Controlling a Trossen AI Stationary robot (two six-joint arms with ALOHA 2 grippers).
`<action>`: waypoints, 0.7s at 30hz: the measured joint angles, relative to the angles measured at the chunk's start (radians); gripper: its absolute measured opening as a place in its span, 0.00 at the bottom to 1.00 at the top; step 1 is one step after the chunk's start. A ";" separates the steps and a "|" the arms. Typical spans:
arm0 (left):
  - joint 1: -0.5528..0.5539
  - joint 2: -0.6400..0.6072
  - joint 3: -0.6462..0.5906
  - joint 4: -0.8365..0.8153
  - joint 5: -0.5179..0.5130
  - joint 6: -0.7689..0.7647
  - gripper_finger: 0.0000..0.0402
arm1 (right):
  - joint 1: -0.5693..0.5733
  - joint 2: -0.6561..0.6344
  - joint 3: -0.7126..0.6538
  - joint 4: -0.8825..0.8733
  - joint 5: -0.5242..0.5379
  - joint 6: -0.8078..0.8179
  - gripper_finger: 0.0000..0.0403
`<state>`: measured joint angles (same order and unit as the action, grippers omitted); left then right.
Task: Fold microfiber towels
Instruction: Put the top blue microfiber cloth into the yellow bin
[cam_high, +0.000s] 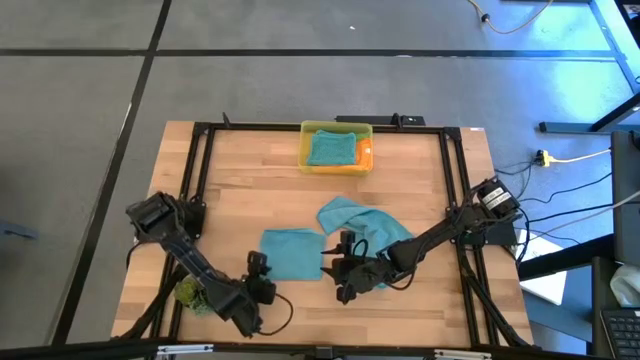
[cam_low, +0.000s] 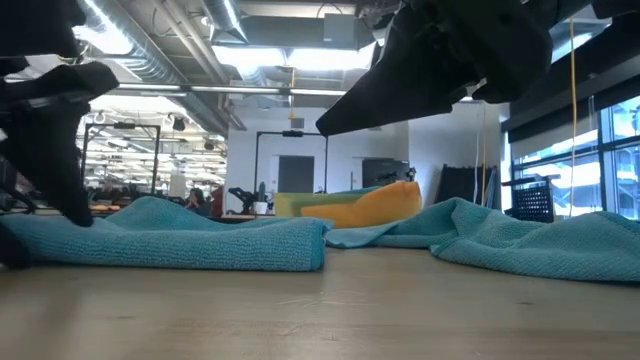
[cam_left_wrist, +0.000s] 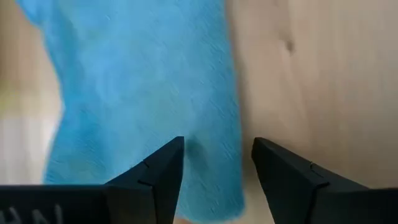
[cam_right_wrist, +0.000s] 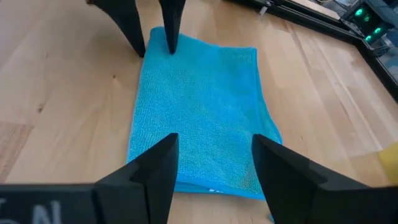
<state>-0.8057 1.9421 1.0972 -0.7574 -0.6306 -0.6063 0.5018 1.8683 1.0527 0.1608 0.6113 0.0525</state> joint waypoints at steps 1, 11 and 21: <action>-0.002 0.012 0.001 -0.001 -0.027 -0.001 0.47 | 0.000 0.000 0.000 0.000 0.000 0.004 0.51; 0.003 0.057 -0.003 -0.003 -0.121 0.011 0.30 | 0.046 0.000 0.000 0.023 0.001 -0.013 0.51; 0.029 0.035 -0.007 0.024 -0.052 -0.014 0.01 | 0.072 0.000 0.000 0.010 -0.006 0.128 0.51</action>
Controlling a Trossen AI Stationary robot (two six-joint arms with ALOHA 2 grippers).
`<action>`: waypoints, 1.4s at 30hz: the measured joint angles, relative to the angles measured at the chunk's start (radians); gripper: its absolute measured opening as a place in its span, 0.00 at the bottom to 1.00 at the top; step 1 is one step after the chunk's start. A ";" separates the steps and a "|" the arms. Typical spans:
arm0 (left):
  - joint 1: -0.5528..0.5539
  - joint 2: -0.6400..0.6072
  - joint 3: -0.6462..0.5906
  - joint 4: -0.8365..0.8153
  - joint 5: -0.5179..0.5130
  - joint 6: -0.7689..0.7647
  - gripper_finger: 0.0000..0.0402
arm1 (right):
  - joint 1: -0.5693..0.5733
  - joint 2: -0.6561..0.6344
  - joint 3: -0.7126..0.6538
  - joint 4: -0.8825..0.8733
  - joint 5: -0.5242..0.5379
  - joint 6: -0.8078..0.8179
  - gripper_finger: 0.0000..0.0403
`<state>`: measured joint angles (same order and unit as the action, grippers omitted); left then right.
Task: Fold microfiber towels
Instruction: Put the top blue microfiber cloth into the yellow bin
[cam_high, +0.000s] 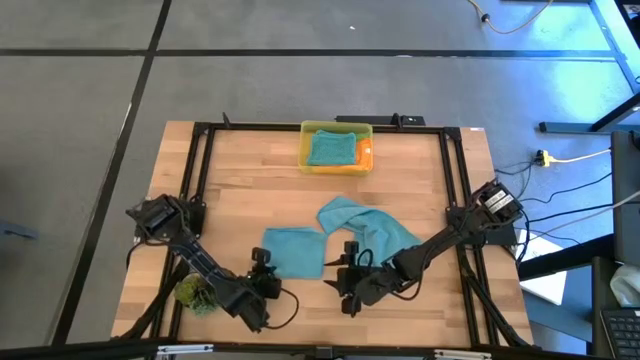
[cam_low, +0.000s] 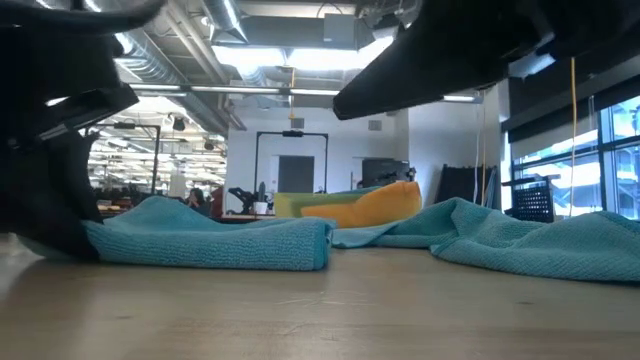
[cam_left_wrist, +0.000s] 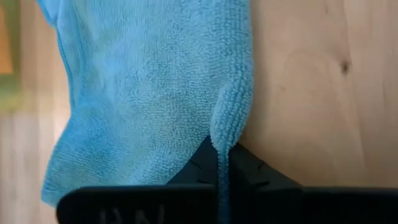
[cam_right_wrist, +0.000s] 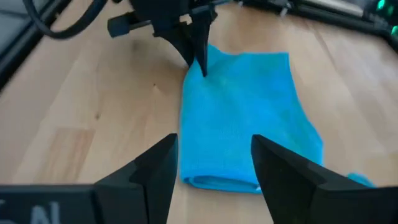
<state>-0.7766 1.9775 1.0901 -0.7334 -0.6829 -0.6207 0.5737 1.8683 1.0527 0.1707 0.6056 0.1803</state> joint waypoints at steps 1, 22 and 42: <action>0.006 -0.009 -0.001 0.003 0.011 -0.008 0.01 | -0.001 0.000 0.000 0.001 -0.001 -0.018 0.51; 0.158 -0.124 -0.003 0.072 0.212 -0.048 0.00 | -0.060 0.135 0.000 0.165 -0.084 -0.170 0.86; 0.181 -0.258 -0.001 0.165 0.241 0.047 0.00 | -0.076 0.254 0.002 0.189 0.139 -0.187 0.84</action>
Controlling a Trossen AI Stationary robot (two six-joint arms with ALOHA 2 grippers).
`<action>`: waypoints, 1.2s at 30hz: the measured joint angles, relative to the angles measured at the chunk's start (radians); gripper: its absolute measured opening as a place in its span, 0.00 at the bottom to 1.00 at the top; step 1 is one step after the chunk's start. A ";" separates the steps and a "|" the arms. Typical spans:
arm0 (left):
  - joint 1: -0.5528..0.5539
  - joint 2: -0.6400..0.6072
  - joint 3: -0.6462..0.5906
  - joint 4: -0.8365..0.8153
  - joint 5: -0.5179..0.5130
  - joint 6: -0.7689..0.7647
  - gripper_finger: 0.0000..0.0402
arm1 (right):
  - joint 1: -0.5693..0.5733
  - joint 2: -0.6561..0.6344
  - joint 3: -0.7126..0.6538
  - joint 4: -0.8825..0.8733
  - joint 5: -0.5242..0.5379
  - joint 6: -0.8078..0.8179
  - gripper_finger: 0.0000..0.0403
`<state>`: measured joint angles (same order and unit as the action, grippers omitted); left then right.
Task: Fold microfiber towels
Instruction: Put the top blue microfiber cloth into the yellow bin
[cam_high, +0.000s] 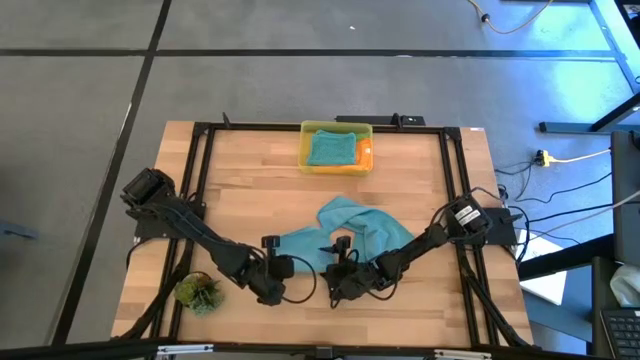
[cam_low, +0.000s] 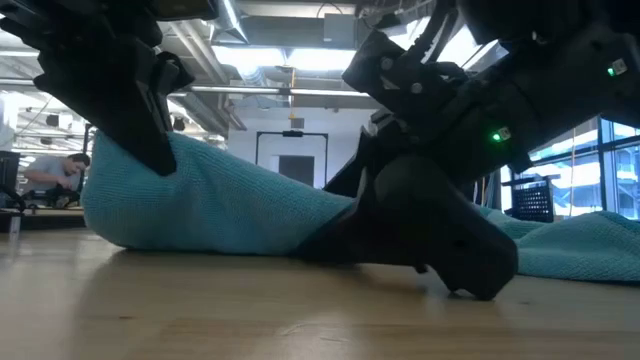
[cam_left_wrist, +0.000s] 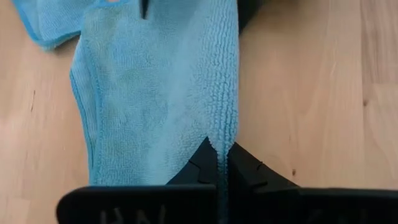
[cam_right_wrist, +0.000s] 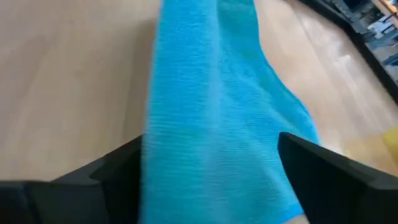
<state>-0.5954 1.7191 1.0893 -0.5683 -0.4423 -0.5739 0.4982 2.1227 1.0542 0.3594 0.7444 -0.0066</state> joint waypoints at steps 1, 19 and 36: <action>-0.001 0.000 0.000 0.000 0.001 0.000 0.00 | -0.001 0.000 0.000 0.000 0.010 -0.008 0.82; 0.002 -0.003 0.000 -0.038 0.043 0.076 0.00 | 0.001 -0.088 -0.003 0.007 -0.213 0.012 0.04; 0.246 -0.205 0.001 -0.034 -0.003 0.414 0.00 | -0.135 -0.434 -0.003 -0.410 -0.281 -0.056 0.01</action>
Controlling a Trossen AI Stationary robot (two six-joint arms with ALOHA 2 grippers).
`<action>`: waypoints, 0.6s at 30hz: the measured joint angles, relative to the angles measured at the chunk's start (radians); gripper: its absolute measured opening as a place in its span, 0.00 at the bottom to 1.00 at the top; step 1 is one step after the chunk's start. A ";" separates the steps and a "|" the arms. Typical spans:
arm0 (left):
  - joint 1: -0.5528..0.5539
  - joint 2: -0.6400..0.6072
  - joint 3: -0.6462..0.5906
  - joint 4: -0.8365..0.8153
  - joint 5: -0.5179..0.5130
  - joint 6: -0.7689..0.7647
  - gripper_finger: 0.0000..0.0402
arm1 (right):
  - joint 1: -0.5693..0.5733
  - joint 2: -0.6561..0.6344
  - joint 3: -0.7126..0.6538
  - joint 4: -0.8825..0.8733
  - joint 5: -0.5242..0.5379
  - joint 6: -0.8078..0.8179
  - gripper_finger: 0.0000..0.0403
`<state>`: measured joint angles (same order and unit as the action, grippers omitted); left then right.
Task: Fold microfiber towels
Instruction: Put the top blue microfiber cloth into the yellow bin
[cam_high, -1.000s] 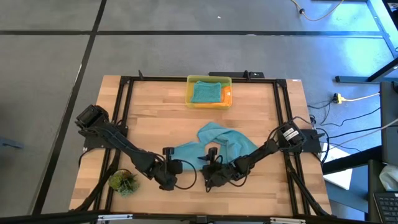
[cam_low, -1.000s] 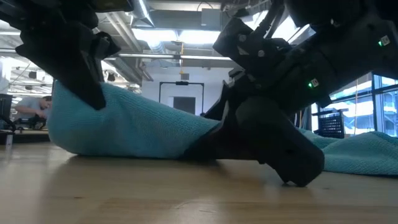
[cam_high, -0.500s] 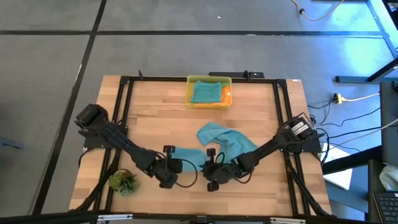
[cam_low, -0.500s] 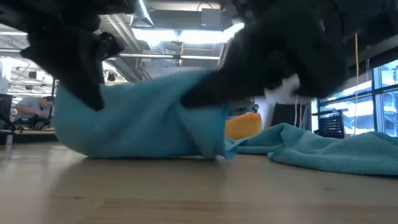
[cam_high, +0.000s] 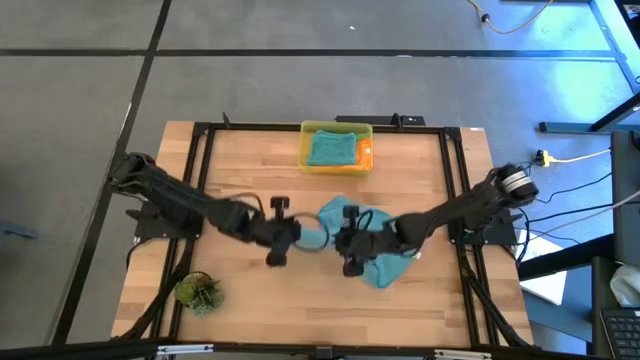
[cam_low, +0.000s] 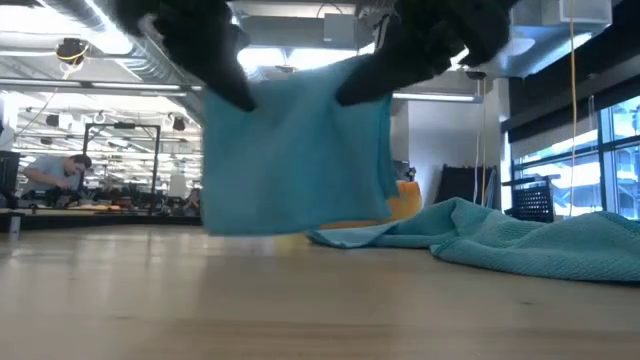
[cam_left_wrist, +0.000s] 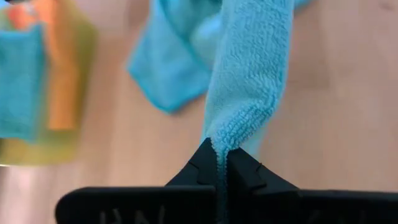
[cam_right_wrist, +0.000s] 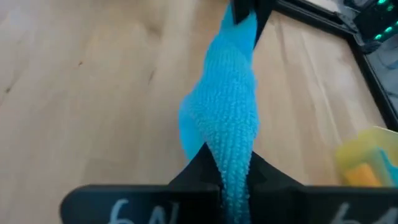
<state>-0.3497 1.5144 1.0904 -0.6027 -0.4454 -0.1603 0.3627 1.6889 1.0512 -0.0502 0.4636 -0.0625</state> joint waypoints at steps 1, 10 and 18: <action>0.027 -0.011 0.000 0.009 0.000 0.031 0.00 | -0.019 -0.025 -0.006 -0.022 -0.011 -0.005 0.01; 0.281 -0.063 0.001 0.177 0.016 0.323 0.00 | -0.231 -0.295 -0.175 -0.024 -0.080 -0.084 0.01; 0.518 -0.070 0.001 0.405 0.061 0.556 0.00 | -0.478 -0.450 -0.225 0.005 -0.130 -0.237 0.01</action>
<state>0.1682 1.4448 1.0912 -0.1975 -0.3845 0.3954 -0.1149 1.2387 0.8265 -0.0455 0.3336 -0.2994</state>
